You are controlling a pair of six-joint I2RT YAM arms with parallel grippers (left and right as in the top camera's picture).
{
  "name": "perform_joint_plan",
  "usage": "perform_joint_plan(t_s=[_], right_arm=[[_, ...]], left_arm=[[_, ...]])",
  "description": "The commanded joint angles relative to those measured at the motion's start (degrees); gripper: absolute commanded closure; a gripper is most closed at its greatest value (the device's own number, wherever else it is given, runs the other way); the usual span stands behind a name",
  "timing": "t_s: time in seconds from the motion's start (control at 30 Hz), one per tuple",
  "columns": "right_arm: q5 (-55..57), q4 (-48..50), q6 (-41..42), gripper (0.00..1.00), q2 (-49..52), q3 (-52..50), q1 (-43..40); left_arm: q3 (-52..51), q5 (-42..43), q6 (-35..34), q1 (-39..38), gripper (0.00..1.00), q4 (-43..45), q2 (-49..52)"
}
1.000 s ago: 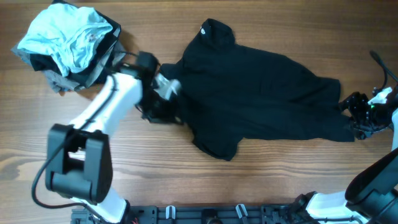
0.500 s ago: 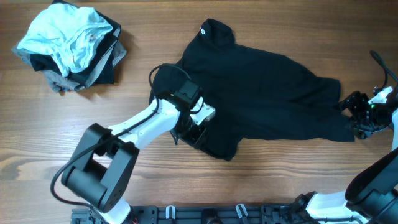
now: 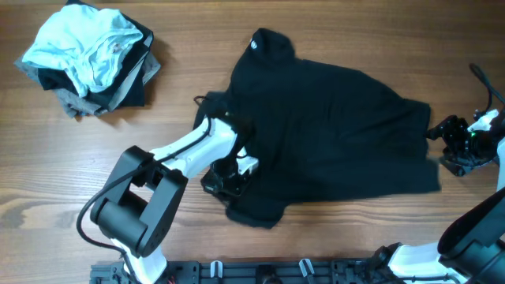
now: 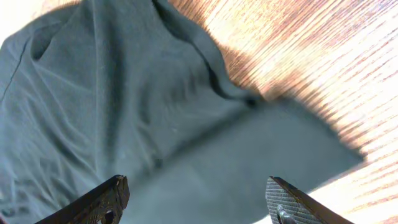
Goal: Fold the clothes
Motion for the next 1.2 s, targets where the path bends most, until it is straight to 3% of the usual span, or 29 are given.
perform_joint_plan(t_s=[0.0, 0.03, 0.07, 0.1, 0.13, 0.3, 0.4, 0.43, 0.47, 0.53, 0.7, 0.8, 1.03, 1.17], right_arm=[[0.11, 0.26, -1.09, 0.25, 0.26, 0.87, 0.09], [0.13, 0.22, -1.09, 0.24, 0.26, 0.87, 0.09], [0.11, 0.09, -1.14, 0.25, 0.26, 0.87, 0.09], [0.11, -0.04, -1.14, 0.25, 0.26, 0.87, 0.09], [0.13, -0.2, -1.14, 0.25, 0.26, 0.87, 0.09], [0.15, -0.13, -1.14, 0.25, 0.26, 0.87, 0.09], [0.13, -0.15, -1.16, 0.25, 0.26, 0.87, 0.09], [0.13, -0.13, -1.16, 0.25, 0.26, 0.87, 0.09], [0.13, -0.13, -1.18, 0.25, 0.26, 0.87, 0.09], [0.09, -0.15, -1.7, 0.24, 0.26, 0.87, 0.09], [-0.13, -0.17, -2.67, 0.23, 0.26, 0.87, 0.09], [-0.55, 0.07, -3.15, 0.27, 0.26, 0.87, 0.11], [-8.15, 1.62, -12.61, 0.3, 0.26, 0.87, 3.15], [-15.02, 6.05, -18.08, 0.3, 0.26, 0.87, 8.31]], left_arm=[[10.4, 1.14, -0.98, -0.2, 0.96, -8.35, -0.52], [12.15, 1.14, -1.01, -0.2, 0.96, -9.51, -0.63], [14.47, 1.14, -1.01, -0.2, 0.89, -10.73, -0.63], [15.34, 1.14, -1.01, -0.2, 0.6, -10.86, -0.63], [15.61, 1.03, -0.98, -0.2, 0.44, -10.73, -0.63], [15.61, -4.59, -1.2, 2.08, 0.42, -13.29, -0.63], [15.58, -5.35, -1.44, 5.2, 0.41, -10.25, -0.63], [15.5, -5.35, -1.44, 6.45, 0.42, -7.28, -0.61], [14.97, -5.35, -1.44, 7.96, 0.53, -1.66, -0.61], [12.87, -5.64, -4.22, 10.47, 0.96, 10.54, -0.37], [5.77, -5.57, -5.97, 14.01, 0.96, 31.06, 3.8], [5.42, -6.78, -7.15, 15.65, 0.96, 31.63, 8.17], [4.9, -23.91, -18.03, 23.43, 0.96, 29.2, 14.19], [5.46, -23.47, -17.35, 30.1, 0.96, 29.44, 12.83]])
